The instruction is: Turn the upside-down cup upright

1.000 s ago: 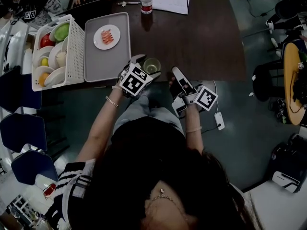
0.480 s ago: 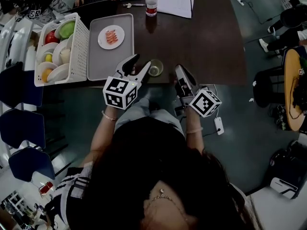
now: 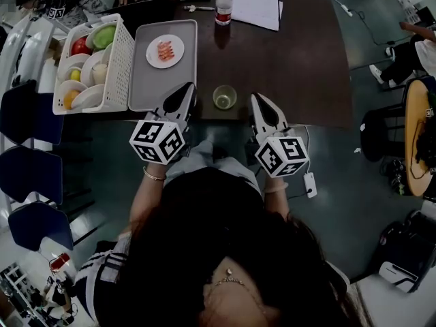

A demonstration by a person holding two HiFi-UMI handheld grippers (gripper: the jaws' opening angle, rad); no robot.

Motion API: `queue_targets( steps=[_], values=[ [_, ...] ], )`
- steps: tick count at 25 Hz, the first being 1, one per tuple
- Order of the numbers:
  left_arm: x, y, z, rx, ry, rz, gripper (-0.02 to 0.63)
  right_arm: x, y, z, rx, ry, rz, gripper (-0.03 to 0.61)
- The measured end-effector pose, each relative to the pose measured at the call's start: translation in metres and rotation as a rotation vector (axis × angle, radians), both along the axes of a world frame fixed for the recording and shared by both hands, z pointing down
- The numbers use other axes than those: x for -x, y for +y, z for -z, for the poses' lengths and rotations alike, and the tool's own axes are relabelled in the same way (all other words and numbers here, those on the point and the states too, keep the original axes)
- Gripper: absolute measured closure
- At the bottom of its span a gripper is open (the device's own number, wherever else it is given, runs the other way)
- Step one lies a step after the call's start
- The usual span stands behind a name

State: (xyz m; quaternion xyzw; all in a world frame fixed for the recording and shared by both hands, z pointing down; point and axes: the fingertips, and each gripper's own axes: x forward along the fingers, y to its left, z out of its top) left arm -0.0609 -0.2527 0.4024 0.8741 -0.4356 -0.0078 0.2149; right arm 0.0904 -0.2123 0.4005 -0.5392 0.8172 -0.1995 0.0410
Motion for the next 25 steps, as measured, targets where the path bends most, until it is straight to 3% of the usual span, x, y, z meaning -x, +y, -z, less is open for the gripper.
queue_targets(
  steps=[9,19,25],
  values=[
    [0.008,0.009,0.012,0.023,0.045,0.046,0.612,0.002,0.001,-0.004,0.013,0.139,-0.016,0.560],
    [0.006,0.018,0.002,0.046,0.024,0.050,0.612,-0.005,0.006,-0.002,-0.001,0.153,-0.025,0.560],
    [0.004,0.026,0.015,-0.052,0.050,0.026,0.612,-0.003,0.006,-0.013,0.038,0.200,-0.017,0.560]
  ],
)
